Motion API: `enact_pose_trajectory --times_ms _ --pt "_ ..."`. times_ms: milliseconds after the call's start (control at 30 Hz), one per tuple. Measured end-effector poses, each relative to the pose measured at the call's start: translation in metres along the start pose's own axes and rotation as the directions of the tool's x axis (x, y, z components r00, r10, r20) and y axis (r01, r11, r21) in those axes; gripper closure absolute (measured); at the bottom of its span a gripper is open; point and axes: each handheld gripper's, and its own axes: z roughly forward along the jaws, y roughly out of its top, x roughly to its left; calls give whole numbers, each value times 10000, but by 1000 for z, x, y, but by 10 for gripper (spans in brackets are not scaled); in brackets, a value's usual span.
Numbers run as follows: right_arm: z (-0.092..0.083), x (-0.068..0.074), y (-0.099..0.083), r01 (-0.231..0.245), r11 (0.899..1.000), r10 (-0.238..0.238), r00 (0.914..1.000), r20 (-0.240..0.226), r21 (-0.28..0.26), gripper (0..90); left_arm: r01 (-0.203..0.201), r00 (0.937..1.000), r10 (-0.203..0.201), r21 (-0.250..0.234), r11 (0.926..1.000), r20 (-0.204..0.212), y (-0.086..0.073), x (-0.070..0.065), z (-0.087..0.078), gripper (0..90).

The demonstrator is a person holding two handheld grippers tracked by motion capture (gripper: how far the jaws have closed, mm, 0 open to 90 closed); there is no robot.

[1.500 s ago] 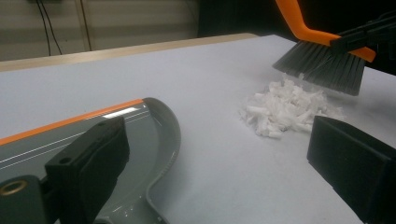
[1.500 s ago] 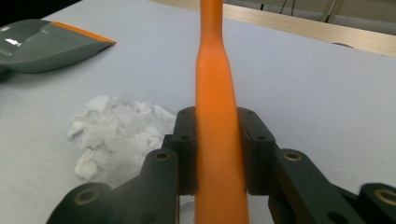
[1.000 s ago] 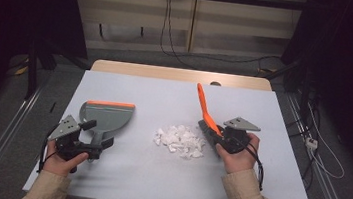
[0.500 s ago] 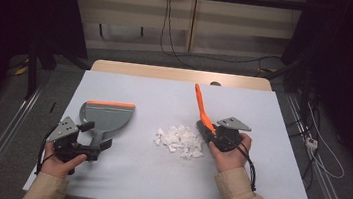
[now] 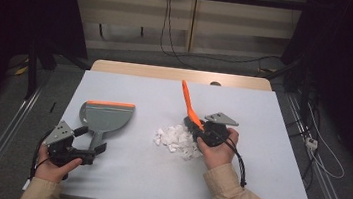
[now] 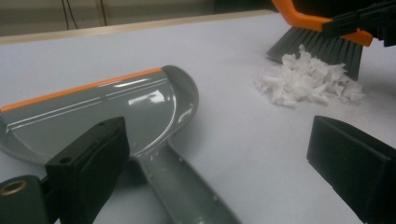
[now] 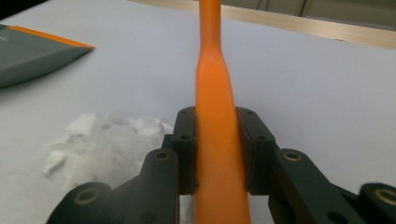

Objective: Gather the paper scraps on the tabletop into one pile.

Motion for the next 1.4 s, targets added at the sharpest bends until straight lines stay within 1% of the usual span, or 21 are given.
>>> enact_pose_trajectory --times_ms 67,100,133,167,200,233,267,333,433,533,633,733,800,1033,1067,1100,1133,1167,1233,1367,1400 --pt "0 4 3 261 9997 -261 9997 7 -5 720 22 9999 -21 149 9999 -128 -2 1 -2 59" --pt "0 4 3 261 9997 -261 9997 7 -5 720 71 9997 -67 184 9998 -239 -2 2 -3 59" --pt "-3 5 5 371 9993 -371 9993 22 -38 720 219 9992 -213 168 9996 -324 -3 2 -3 61" --pt "-4 4 6 432 9990 -431 9990 112 -67 720 352 9980 -339 246 9991 -537 -5 3 -3 62" --pt "-6 3 7 437 9990 -435 9989 192 -110 720 350 9978 -329 348 9988 -575 -5 4 -3 63" --pt "-8 1 7 351 9992 -349 9993 152 -166 720 350 9978 -329 348 9988 -575 -5 4 -3 63" --pt "-10 -1 8 142 9996 -142 9999 -1 -225 720 466 9974 -445 355 9983 -567 -6 4 -2 64" --pt "-13 -5 8 -157 9994 151 9997 -183 -314 720 436 9978 -411 462 9980 -524 -8 5 -1 66" --pt "-17 -7 12 -244 9988 234 9994 -258 -417 719 456 9976 -430 465 9979 -551 -8 5 0 68" --pt "-19 -7 15 -142 9984 124 9994 -324 -547 719 495 9967 -460 525 9974 -665 -8 6 -1 70" --pt "-21 -7 16 -185 9980 160 9990 -416 -604 719 532 9963 -492 562 9970 -705 -7 6 0 72" --pt "-26 -8 18 -72 9974 46 9993 -362 -718 719 661 9953 -614 619 9959 -753 -6 6 5 81" --pt "-28 -9 18 -207 9964 161 9982 -571 -817 719 676 9950 -626 638 9957 -772 -6 5 8 87" --pt "-29 -12 17 -53 9968 22 9992 -394 -796 719 707 9937 -625 876 9936 -932 -5 2 13 105" --pt "-29 -12 17 -53 9968 22 9992 -394 -796 719 718 9930 -626 912 9932 -999 -5 3 14 105" --pt "-29 -15 17 -195 9966 160 9989 -447 -795 719 809 9916 -699 1005 9916 -1086 -5 2 15 118" --pt "-29 -16 17 -170 9966 136 9990 -432 -810 719 779 9914 -657 1073 9912 -1130 -6 3 16 121" --pt "-29 -17 17 -204 9967 172 9990 -401 -787 719 788 9895 -617 1306 9883 -1305 -8 4 17 128" --pt "-30 -18 17 -212 9967 178 9989 -429 -788 719 807 9886 -629 1284 9884 -1368 -9 5 18 145" --pt "-32 -19 17 -232 9961 197 9989 -415 -850 719 1009 9835 -772 1415 9848 -1635 -11 9 15 156" --pt "-32 -18 17 -207 9962 173 9990 -407 -842 719 1009 9835 -772 1415 9848 -1635 -11 9 15 168"
